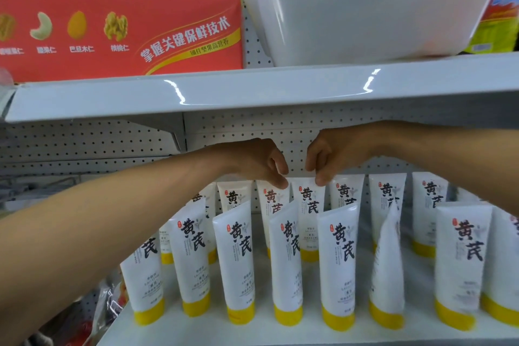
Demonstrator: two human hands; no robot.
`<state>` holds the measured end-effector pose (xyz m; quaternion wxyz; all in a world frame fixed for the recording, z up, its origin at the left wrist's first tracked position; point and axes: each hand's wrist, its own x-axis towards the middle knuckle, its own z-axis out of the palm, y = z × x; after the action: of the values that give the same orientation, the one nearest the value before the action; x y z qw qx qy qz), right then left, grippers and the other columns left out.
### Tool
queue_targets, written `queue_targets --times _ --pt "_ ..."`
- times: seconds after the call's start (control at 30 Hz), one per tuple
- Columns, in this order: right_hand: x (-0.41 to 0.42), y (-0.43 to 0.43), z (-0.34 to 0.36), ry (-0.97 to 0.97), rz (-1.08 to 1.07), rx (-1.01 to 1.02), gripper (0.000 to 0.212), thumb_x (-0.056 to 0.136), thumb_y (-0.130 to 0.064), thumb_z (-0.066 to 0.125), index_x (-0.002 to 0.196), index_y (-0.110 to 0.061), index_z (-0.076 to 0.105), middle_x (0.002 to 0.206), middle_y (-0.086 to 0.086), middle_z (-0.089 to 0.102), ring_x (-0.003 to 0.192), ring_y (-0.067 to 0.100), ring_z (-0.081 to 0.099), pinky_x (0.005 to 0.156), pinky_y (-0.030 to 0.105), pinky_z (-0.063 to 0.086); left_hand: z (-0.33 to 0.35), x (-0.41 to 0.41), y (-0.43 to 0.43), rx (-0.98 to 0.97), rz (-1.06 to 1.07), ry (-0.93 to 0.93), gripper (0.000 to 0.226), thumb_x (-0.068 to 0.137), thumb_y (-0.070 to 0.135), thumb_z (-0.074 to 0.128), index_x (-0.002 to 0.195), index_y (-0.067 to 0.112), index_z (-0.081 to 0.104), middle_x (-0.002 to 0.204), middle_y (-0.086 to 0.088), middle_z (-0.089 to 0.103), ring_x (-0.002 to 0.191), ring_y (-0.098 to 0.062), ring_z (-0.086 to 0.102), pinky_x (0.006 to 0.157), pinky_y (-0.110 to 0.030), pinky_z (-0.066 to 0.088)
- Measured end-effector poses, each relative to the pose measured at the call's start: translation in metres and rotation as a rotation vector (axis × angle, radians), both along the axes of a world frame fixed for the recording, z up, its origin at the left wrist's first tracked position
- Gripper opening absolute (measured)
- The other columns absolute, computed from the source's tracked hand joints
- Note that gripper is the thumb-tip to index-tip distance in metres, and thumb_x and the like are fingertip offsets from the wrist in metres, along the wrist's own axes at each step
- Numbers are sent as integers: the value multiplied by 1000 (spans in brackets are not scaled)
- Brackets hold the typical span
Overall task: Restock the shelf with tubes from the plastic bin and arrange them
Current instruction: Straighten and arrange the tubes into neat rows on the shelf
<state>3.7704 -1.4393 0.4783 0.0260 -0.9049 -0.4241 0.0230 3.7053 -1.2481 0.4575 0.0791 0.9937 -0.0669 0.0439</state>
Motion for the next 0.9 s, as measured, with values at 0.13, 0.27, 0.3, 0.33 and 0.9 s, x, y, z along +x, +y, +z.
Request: queue_targets --times 0.13,0.27,0.3,0.33,0.9 --pt "5 -29 9 -23 -69 -100 48 74 -40 79 117 -26 63 107 -16 64 104 4 57 100 28 43 8 8 -24 -28 -47 -37 47 81 44 74 122 23 64 114 10 69 104 -5 62 97 -23 43" --pt "11 -47 -1 19 -70 -139 36 77 -35 78 109 -24 69 102 -14 69 97 3 61 90 24 48 5 19 -44 67 -55 20 50 80 47 73 123 23 63 114 10 68 100 -5 61 93 -22 42" --pt "13 -50 -2 26 -68 -136 35 76 -35 78 108 -25 69 102 -14 69 97 3 62 88 23 49 4 21 -47 82 -57 19 51 80 48 72 124 24 63 114 10 68 99 -5 61 92 -23 42" --pt "15 -54 -1 23 -72 -137 35 76 -34 79 108 -25 69 102 -14 69 97 3 61 88 23 48 3 24 -50 84 -57 14 51 80 49 72 124 24 62 115 10 68 99 -6 60 91 -23 43" --pt "35 -79 -20 -80 -105 -160 20 79 -20 75 67 -28 62 68 -13 58 64 3 50 57 19 39 -9 57 -99 69 -115 -66 30 81 33 75 108 18 73 106 3 72 95 -12 66 92 -34 53"
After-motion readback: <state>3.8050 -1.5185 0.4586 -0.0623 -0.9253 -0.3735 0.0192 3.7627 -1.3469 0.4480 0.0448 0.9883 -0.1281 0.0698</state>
